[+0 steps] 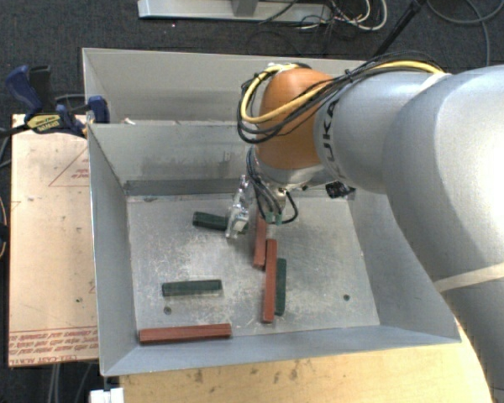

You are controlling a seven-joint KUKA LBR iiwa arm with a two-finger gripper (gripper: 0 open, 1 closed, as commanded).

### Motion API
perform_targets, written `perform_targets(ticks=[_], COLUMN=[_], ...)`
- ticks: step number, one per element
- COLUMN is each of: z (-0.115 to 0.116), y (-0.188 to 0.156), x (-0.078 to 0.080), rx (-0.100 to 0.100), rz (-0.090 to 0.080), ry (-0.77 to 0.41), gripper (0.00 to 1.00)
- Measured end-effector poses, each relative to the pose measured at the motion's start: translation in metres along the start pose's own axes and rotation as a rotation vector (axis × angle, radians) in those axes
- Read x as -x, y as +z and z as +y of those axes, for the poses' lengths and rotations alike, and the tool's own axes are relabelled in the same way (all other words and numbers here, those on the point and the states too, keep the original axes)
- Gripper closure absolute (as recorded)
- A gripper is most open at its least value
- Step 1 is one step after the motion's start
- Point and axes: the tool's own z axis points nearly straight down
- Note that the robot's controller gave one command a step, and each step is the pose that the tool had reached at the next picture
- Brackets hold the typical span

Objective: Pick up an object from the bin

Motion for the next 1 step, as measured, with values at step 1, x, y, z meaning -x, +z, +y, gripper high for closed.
perform_targets(ticks=[1], z=[0.0], y=[0.0], x=[0.0], rx=[0.0], rz=[0.0], ry=[0.0], gripper=[1.0])
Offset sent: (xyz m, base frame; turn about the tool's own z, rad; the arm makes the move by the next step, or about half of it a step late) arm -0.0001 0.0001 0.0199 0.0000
